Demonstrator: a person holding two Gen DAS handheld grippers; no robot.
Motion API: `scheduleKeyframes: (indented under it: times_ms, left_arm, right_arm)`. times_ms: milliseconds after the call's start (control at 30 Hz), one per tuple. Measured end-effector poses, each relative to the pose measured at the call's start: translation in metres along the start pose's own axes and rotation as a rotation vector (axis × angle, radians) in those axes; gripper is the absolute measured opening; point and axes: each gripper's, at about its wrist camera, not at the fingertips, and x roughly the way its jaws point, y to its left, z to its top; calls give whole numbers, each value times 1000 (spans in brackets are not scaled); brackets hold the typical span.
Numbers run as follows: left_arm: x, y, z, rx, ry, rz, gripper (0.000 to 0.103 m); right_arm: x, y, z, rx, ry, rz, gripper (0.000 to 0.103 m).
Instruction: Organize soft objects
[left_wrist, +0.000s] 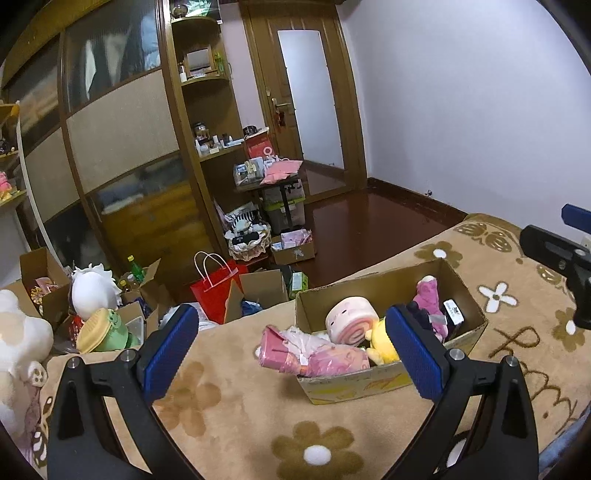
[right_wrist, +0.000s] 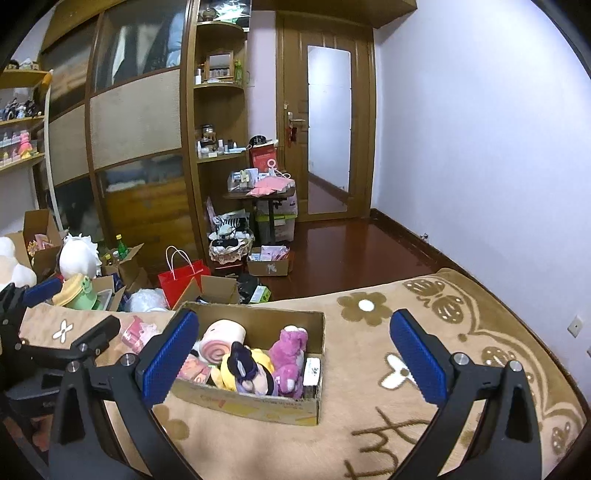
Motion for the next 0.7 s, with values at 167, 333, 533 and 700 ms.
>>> scheduleKeyframes:
  times_ms: [167,333,533,700]
  left_arm:
    - [-14,-1,-10,-3,-13,-2,100]
    - [-17,1,-21,-21,-7,-24,100]
    - [-17,2,-31,-35,-12,-35,100]
    - [-13,2,-38,-25,-7,-33,100]
  right_arm:
    - [-13,-5,-10,23,5,1,103]
    - [-22,-6,-21,33,0,-2,103]
    - [-29,-8,-35,47,-25,-21,103]
    - [-24,-11,-47,54,-11,-30,103]
